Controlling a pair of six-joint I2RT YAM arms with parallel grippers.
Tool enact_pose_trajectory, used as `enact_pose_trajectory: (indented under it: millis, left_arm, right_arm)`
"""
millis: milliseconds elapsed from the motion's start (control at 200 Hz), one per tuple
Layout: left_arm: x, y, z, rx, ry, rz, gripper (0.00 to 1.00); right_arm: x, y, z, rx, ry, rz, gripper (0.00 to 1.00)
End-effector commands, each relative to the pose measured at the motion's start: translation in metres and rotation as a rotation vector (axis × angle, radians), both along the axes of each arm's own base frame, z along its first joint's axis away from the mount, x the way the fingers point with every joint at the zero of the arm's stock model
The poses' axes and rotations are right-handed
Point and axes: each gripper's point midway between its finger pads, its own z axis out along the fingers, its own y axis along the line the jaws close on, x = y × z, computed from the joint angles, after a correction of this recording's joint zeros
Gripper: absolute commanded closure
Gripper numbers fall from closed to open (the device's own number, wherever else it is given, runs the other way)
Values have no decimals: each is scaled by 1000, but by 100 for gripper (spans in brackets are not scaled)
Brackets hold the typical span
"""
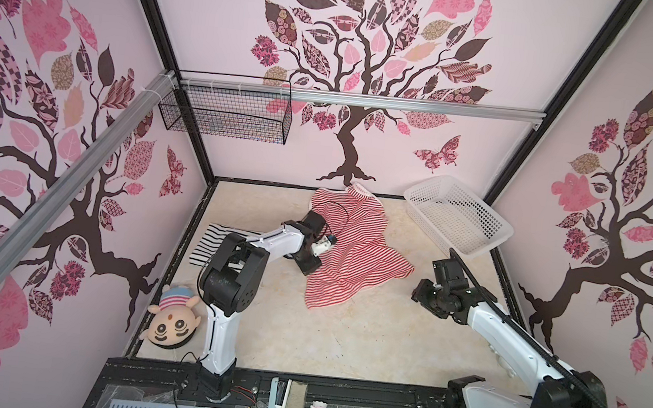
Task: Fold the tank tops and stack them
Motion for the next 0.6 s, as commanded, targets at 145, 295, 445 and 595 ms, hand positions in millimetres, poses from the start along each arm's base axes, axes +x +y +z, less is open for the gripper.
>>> enact_pose_trajectory:
  millis: [145, 295, 445, 595]
  left_arm:
    - [26, 21, 44, -145, -72, 160, 41]
    - [-19, 18, 50, -235, -27, 154, 38]
    - [-55, 31, 38, -226, 10, 169, 38]
    - [-79, 40, 33, -247, 32, 191, 38]
  right_arm:
    - [34, 23, -12, 105, -17, 4, 43]
    - [48, 25, -25, 155, -3, -8, 44]
    - [63, 19, -35, 226, 0, -32, 48]
    - [81, 19, -39, 312, -11, -42, 54]
